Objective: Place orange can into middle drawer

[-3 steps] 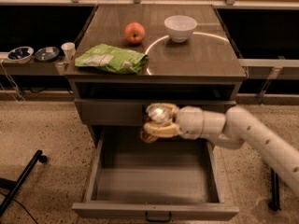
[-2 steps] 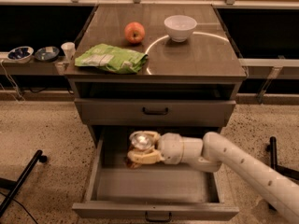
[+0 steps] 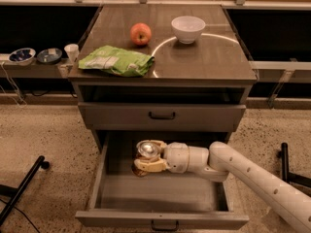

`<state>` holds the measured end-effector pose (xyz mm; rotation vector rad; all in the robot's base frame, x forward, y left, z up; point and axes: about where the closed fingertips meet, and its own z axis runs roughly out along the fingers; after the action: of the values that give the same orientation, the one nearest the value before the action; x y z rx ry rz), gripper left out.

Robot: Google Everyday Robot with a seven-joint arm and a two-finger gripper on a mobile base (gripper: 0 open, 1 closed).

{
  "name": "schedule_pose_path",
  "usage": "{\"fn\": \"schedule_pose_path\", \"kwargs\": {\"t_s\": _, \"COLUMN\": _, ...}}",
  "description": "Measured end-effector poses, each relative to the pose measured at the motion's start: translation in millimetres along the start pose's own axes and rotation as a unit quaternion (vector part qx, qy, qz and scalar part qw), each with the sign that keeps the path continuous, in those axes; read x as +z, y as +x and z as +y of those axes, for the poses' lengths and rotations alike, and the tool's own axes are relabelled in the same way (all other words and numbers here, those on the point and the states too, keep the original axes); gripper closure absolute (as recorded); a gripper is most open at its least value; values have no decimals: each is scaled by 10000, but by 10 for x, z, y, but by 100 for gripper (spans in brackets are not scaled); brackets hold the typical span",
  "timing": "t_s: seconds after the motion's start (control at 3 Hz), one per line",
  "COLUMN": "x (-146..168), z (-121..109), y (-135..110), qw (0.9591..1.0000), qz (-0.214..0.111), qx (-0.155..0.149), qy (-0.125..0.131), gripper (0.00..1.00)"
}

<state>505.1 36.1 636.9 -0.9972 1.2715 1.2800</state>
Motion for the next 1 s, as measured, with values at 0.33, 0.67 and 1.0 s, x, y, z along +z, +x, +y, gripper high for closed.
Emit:
{"fn": "schedule_pose_path", "kwargs": {"t_s": 0.33, "x": -43, "z": -215, "y": 539, "qw": 9978, "qz": 499, "qx": -251, "qy": 362, "gripper": 100}}
{"fn": "schedule_pose_path", "kwargs": {"t_s": 0.67, "x": -146, "z": -461, "y": 1136, "qw": 9896, "qz": 1063, "qx": -647, "qy": 719, "gripper": 84}}
{"fn": "schedule_pose_path", "kwargs": {"t_s": 1.0, "x": -155, "z": -584, "y": 1506, "qw": 9848, "qz": 1358, "qx": -861, "qy": 662, "gripper": 61}}
